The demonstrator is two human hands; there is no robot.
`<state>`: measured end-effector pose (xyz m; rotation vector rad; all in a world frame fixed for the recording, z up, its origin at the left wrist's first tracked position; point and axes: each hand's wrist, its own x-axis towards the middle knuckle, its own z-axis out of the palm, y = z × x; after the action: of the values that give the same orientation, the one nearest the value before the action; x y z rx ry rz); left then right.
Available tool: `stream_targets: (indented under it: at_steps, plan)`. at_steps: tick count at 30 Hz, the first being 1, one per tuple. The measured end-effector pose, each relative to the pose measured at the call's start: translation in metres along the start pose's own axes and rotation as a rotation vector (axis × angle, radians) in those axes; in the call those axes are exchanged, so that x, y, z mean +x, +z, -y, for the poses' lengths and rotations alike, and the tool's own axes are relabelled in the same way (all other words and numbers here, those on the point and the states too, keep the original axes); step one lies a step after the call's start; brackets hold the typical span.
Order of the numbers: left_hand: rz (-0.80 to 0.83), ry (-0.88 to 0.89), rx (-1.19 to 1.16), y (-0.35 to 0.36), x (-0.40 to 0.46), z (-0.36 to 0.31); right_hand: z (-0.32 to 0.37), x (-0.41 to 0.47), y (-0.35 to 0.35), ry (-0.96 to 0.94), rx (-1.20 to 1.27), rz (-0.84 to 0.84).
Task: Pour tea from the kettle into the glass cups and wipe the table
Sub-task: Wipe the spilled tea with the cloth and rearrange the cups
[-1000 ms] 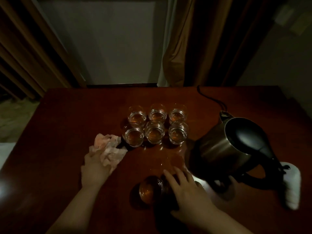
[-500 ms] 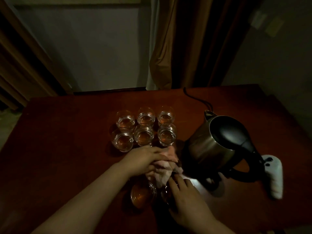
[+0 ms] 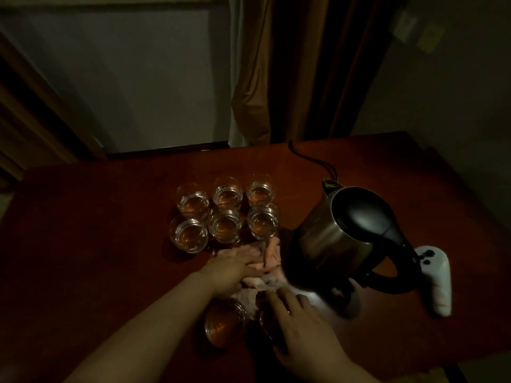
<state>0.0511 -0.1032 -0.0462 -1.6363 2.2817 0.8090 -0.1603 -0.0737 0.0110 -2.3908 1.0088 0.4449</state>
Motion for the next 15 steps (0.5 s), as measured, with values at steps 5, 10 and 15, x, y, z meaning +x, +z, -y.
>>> stream_targets:
  at_steps: [5, 10, 15]
  plan:
    - [-0.001, -0.113, -0.083, 0.010, -0.029, 0.022, -0.002, -0.002, 0.005, 0.007, 0.016, -0.038]
    - [-0.096, -0.240, -0.161, 0.026, -0.065, 0.033, -0.004, -0.002, 0.012, 0.041, 0.101, -0.085]
    - [-0.253, -0.409, -0.334, 0.049, -0.101, 0.031, -0.003, 0.002, 0.002, 0.062, 0.198, -0.196]
